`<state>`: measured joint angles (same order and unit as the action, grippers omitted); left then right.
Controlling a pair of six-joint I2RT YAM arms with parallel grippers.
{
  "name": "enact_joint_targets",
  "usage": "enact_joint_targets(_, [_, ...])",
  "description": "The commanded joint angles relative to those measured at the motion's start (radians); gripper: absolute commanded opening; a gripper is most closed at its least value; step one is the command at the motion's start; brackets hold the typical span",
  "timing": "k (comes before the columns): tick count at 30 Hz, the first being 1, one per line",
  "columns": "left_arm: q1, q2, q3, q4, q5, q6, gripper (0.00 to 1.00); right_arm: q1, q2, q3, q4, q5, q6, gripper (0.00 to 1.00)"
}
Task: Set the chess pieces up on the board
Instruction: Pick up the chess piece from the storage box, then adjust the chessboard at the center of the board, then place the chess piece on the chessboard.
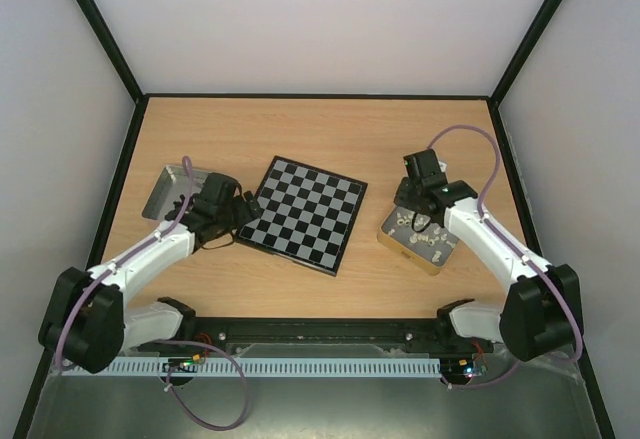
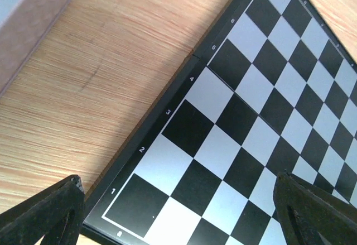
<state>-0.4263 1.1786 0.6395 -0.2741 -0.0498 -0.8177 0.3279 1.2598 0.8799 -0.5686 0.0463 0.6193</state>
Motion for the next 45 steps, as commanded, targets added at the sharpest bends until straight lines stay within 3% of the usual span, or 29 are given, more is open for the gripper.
enact_joint_targets(1, [0.04, 0.07, 0.012, 0.037, 0.103, 0.059, 0.93, 0.097, 0.0, 0.057, -0.022, -0.042, -0.001, 0.02])
enact_joint_targets(9, [0.055, 0.184, 0.027, 0.008, 0.174, 0.088, 0.92, 0.316, 0.125, 0.094, 0.092, -0.192, -0.011, 0.02])
enact_joint_targets(16, [0.054, 0.203, 0.01, 0.01, 0.222, 0.13, 0.89, 0.491, 0.262, 0.137, 0.162, -0.205, -0.001, 0.02])
enact_joint_targets(23, [0.054, 0.183, -0.023, 0.046, 0.331, 0.115, 0.78, 0.579, 0.345, 0.177, 0.201, -0.194, 0.031, 0.02])
enact_joint_targets(29, [0.054, 0.154, -0.039, 0.051, 0.337, 0.093, 0.76, 0.62, 0.388, 0.213, 0.16, -0.119, 0.042, 0.02])
enact_joint_targets(41, [0.059, -0.044, 0.086, -0.115, -0.06, 0.108, 0.85, 0.686, 0.503, 0.323, 0.021, -0.038, -0.013, 0.03])
enact_joint_targets(45, [0.066, -0.087, 0.122, -0.123, -0.105, 0.136, 0.87, 0.688, 0.512, 0.345, 0.009, -0.036, -0.015, 0.15])
